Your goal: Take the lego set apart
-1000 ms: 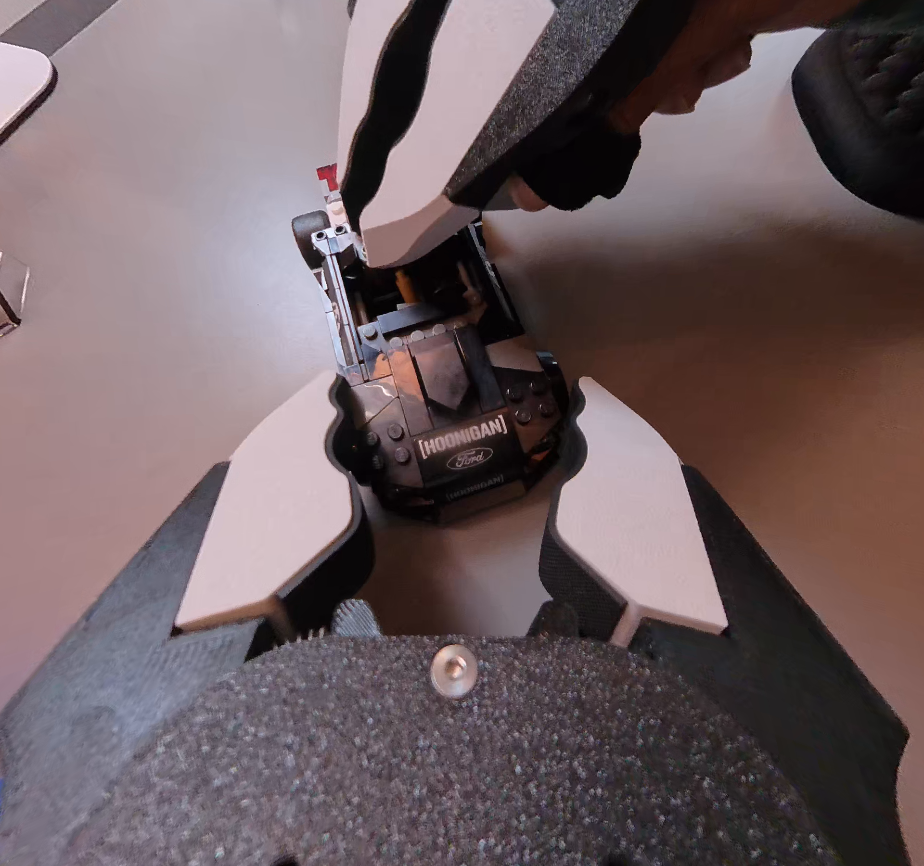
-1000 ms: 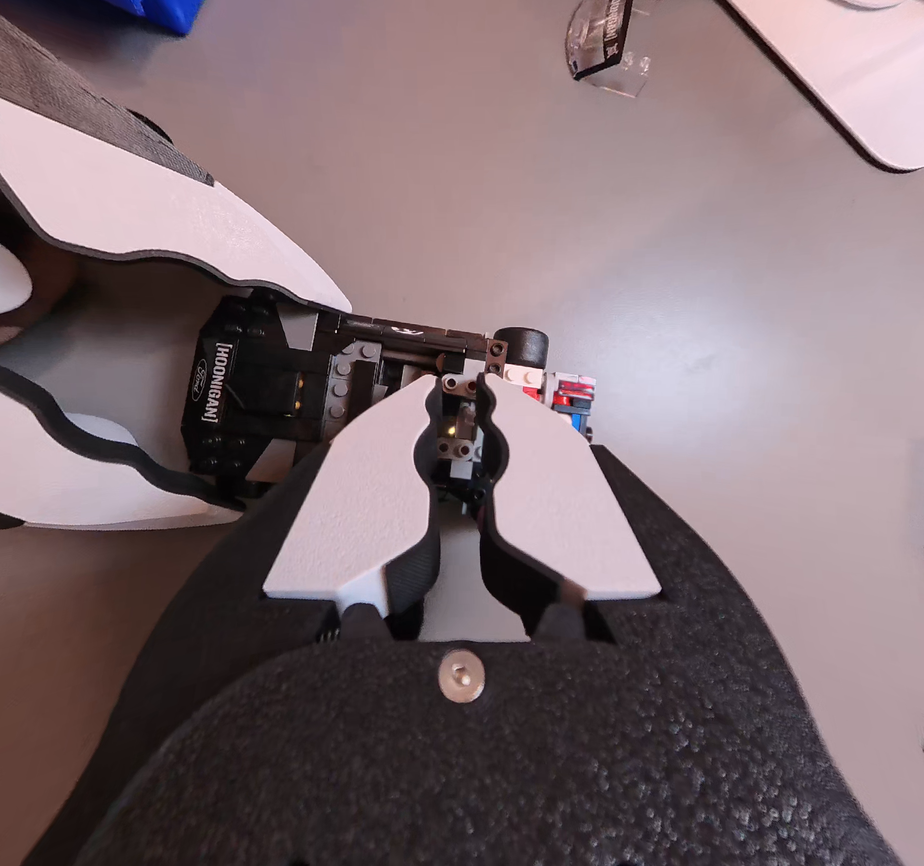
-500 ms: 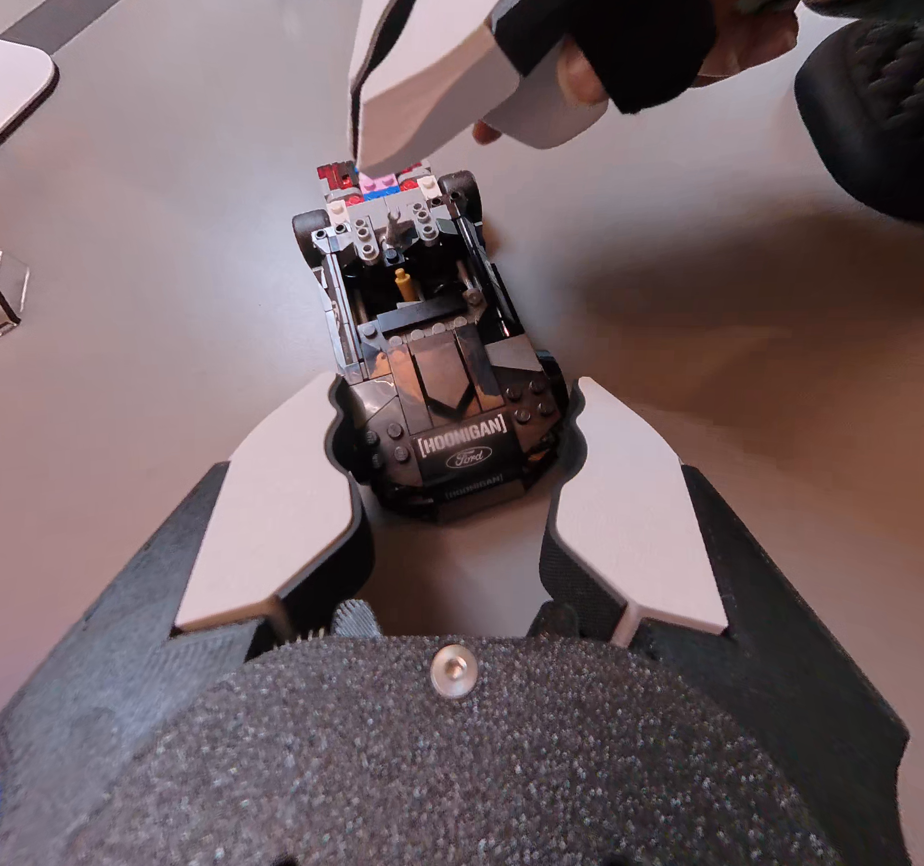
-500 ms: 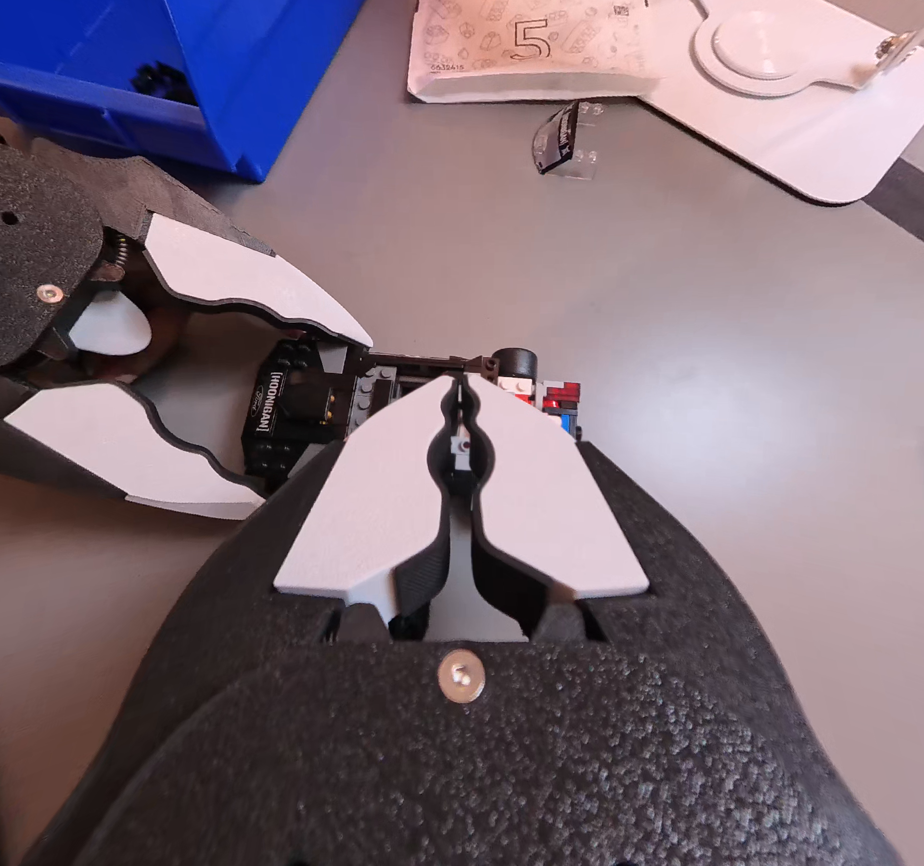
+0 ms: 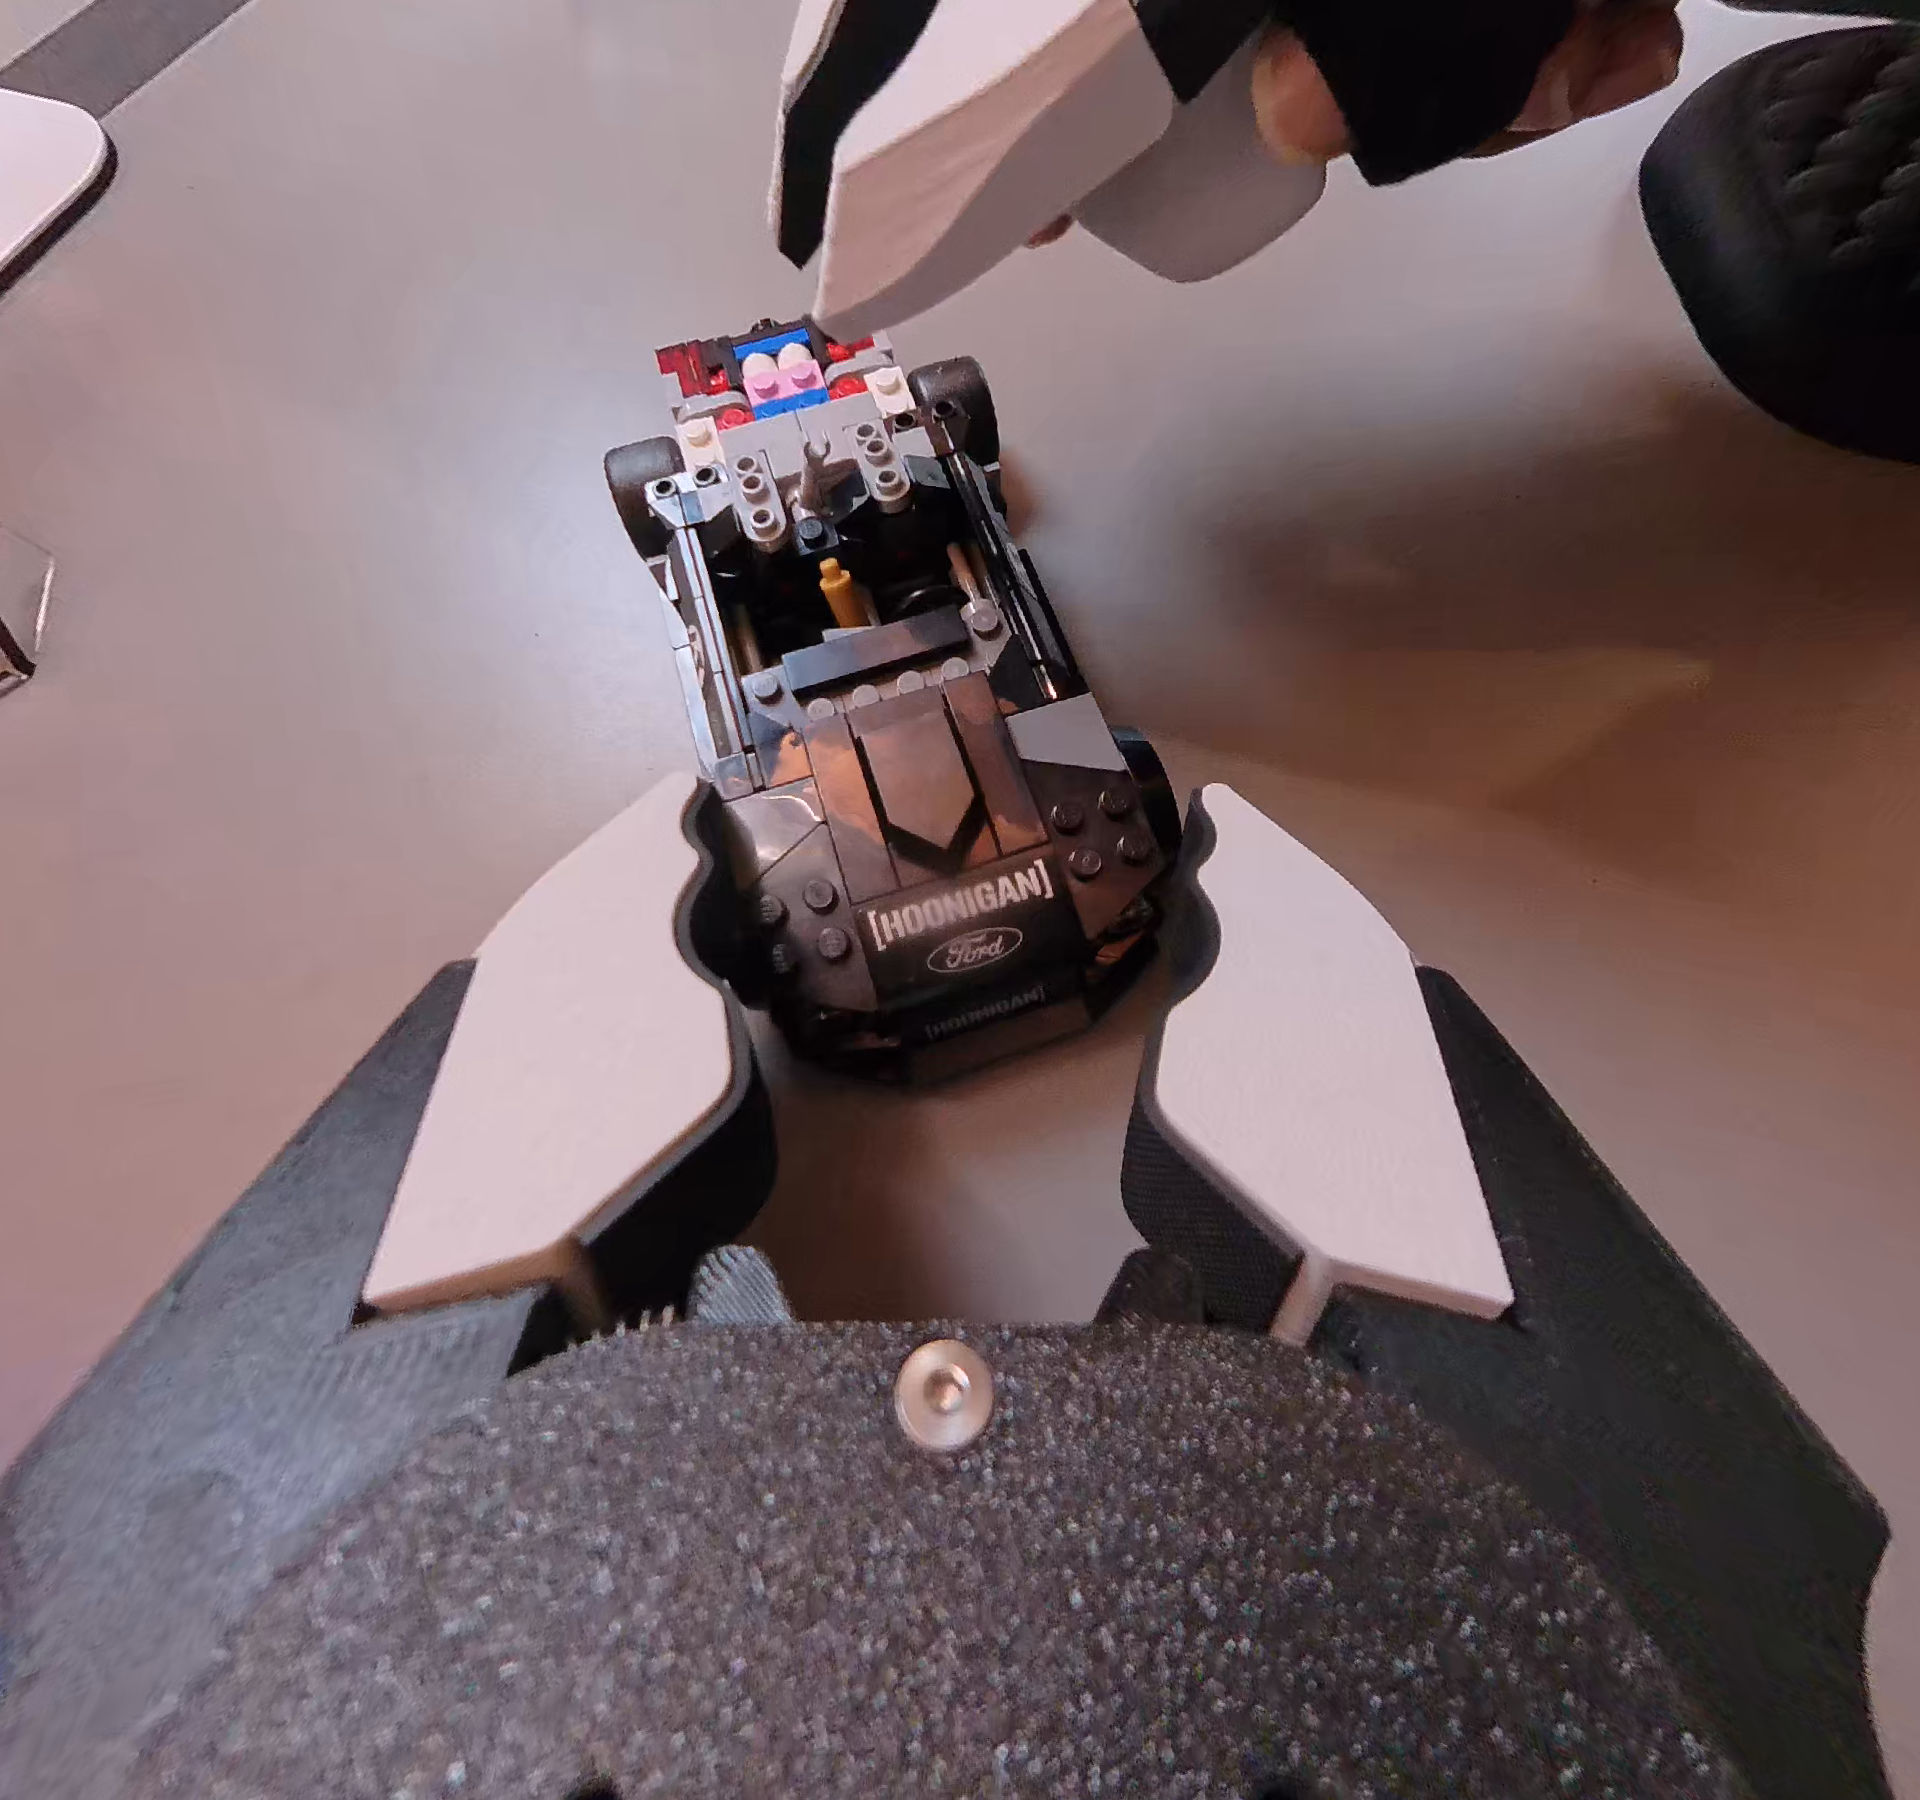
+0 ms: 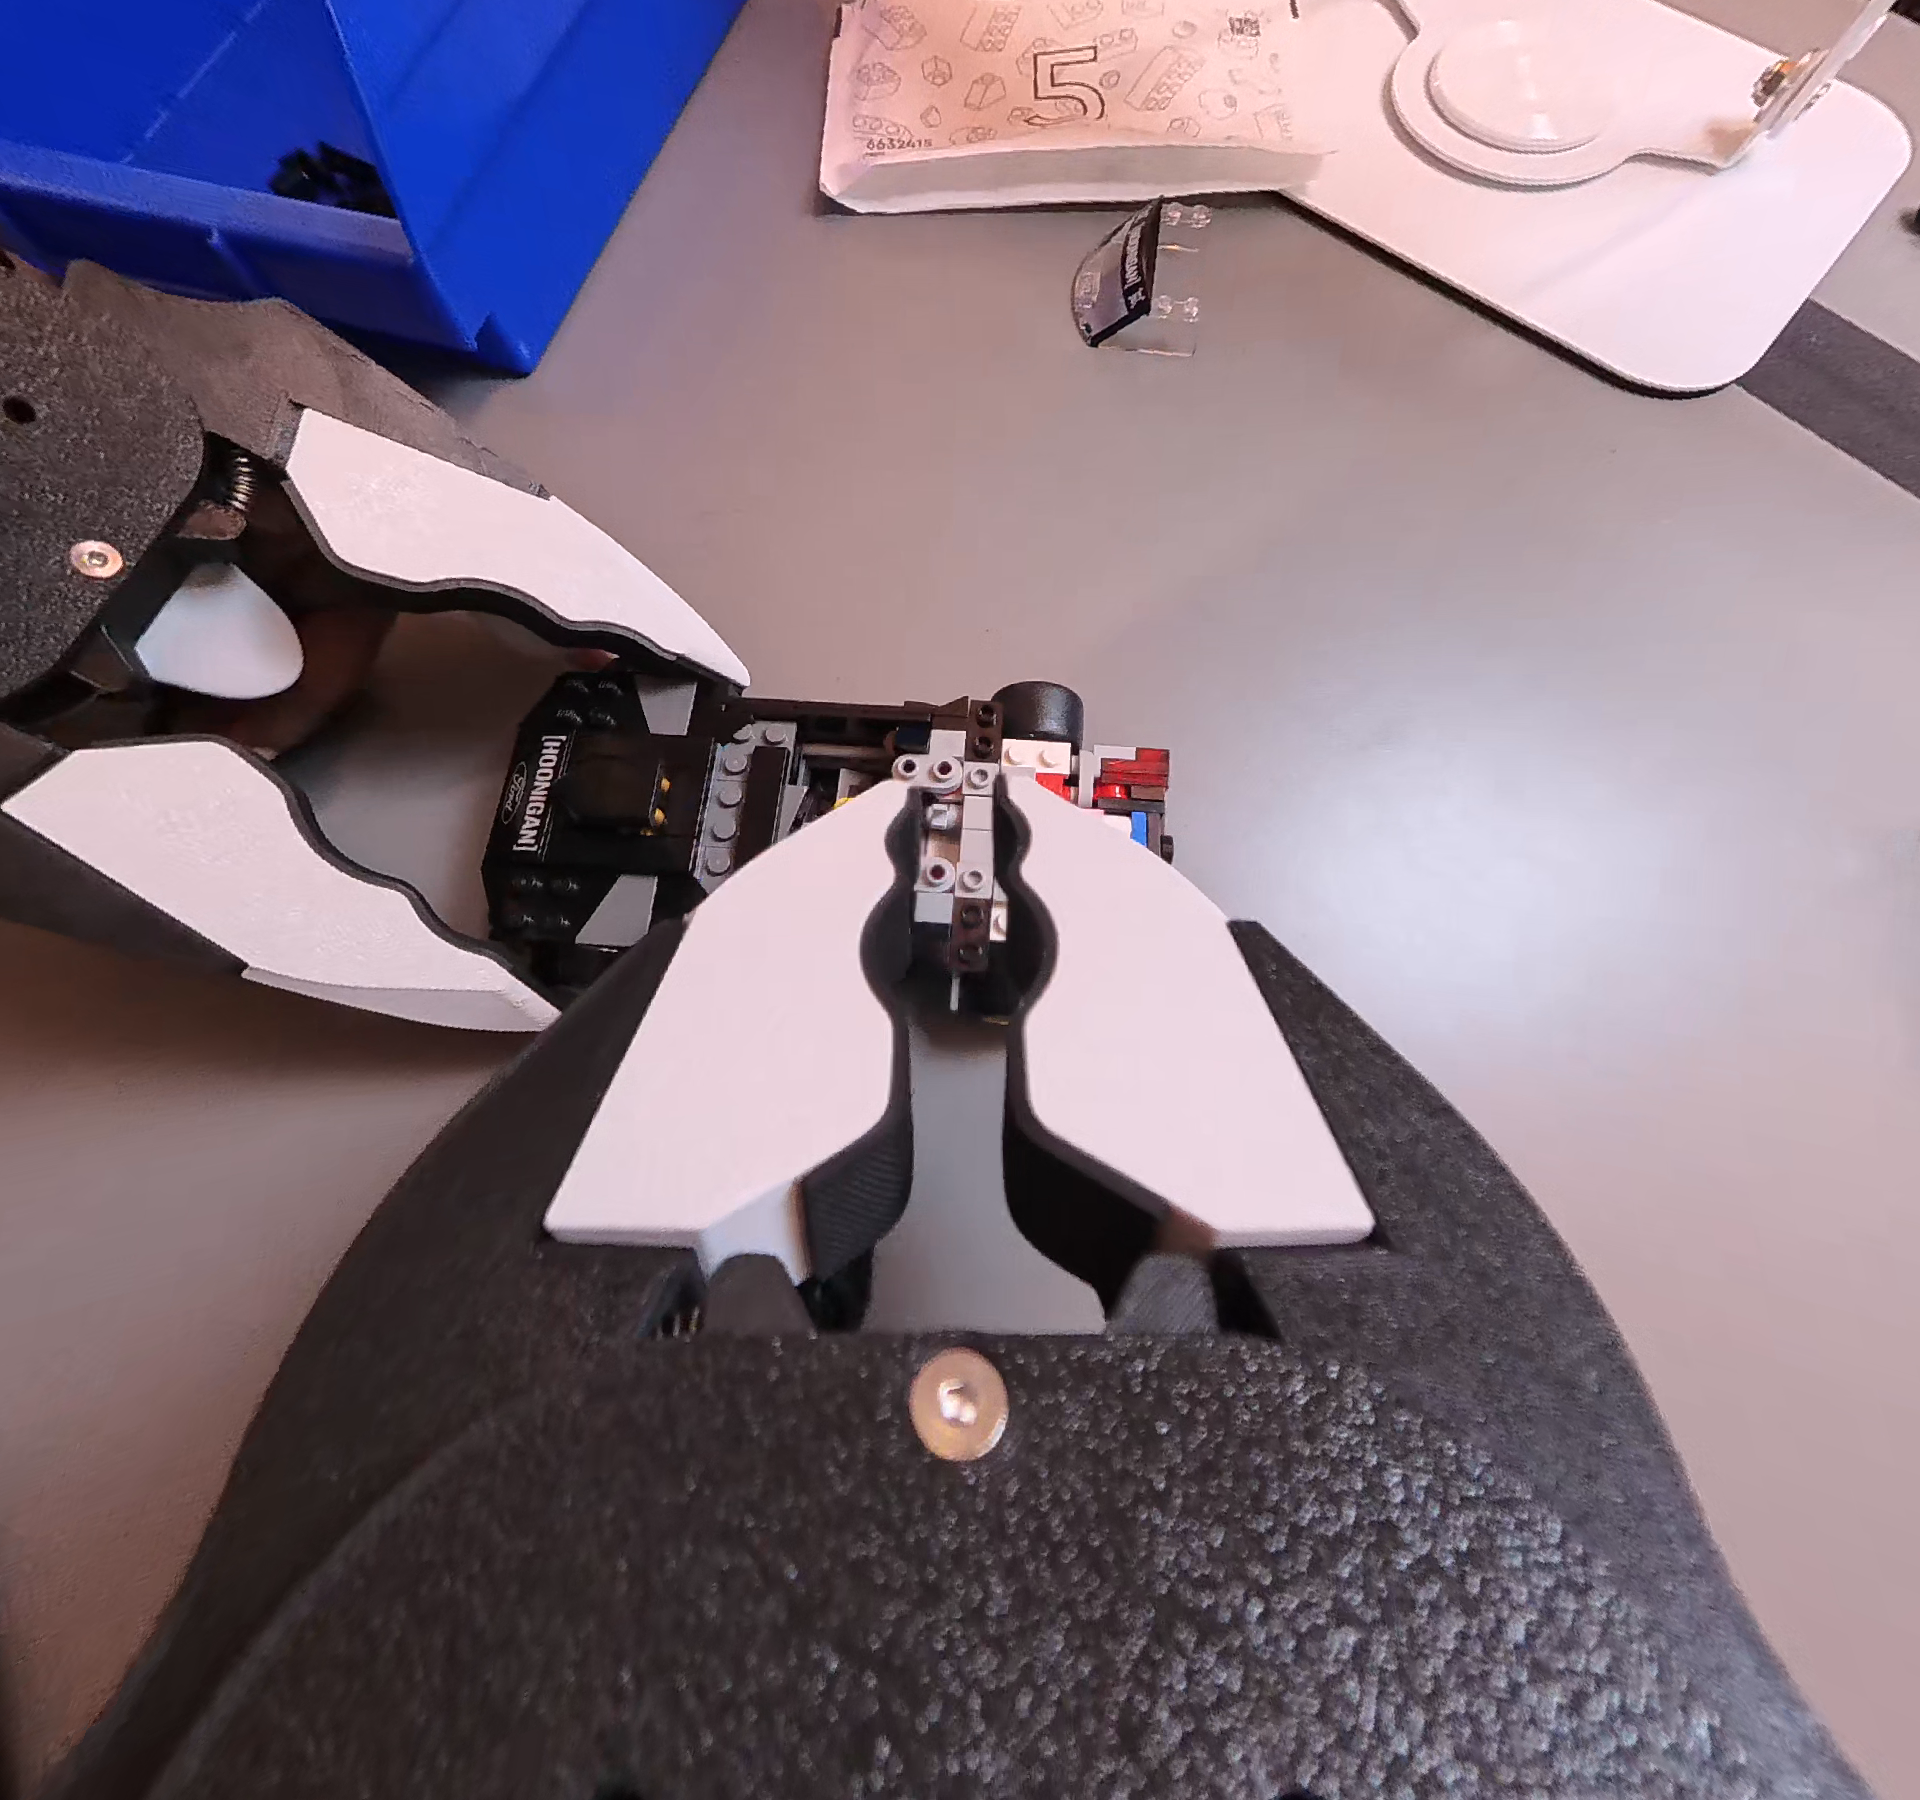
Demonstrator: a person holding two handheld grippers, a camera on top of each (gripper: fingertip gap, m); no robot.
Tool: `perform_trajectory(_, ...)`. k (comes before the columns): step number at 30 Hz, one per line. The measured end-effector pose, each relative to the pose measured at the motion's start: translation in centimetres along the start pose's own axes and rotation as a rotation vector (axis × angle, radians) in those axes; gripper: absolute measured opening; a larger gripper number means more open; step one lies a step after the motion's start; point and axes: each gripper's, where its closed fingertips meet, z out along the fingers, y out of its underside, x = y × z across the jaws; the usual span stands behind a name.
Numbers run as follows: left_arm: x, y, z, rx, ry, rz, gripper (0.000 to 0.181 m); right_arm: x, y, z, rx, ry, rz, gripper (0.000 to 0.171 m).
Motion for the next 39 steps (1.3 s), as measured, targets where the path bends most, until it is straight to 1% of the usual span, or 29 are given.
perform_trajectory(10,-0.1,-0.1,-0.3,0.019,0.019,-0.023,0.086,-0.3,0.8,-0.2,0.008,-0.013,-0.01,0.015)
perform_trajectory(17,0.2,-0.1,-0.3,0.016,-0.001,0.007,0.089,-0.3,1.6,0.3,-0.02,-0.025,-0.04,0.015)
perform_trajectory(20,0.1,-0.1,-0.3,0.017,-0.022,0.009,0.089,-0.3,1.7,-0.1,-0.022,-0.038,-0.08,0.016)
perform_trajectory(25,-0.3,0.4,0.2,-0.029,-0.055,0.006,0.09,-0.2,2.3,-1.1,-0.02,-0.04,-0.194,0.018)
perform_trajectory(28,-0.2,0.1,0.4,-0.022,-0.055,0.031,0.085,-0.3,2.7,-1.6,0.01,-0.048,-0.207,0.018)
perform_trajectory(31,-0.2,0.0,0.6,-0.027,-0.068,0.042,0.084,0.1,3.1,-2.0,0.036,-0.044,-0.203,0.019)
perform_trajectory(34,-0.3,0.0,0.6,-0.031,-0.076,0.034,0.085,0.9,3.5,-2.3,0.064,-0.066,-0.252,0.023)
perform_trajectory(35,-0.3,0.0,0.6,-0.039,-0.078,0.03,0.086,1.3,3.7,-2.3,0.072,-0.075,-0.294,0.027)
perform_trajectory(37,-0.5,0.6,0.8,-0.086,-0.103,0.02,0.097,2.2,4.1,-2.2,0.058,-0.084,-0.4,0.035)
perform_trajectory(39,-0.3,0.4,1.0,-0.078,-0.111,-0.026,0.103,3.2,4.2,-1.8,0.038,-0.076,-0.496,0.042)
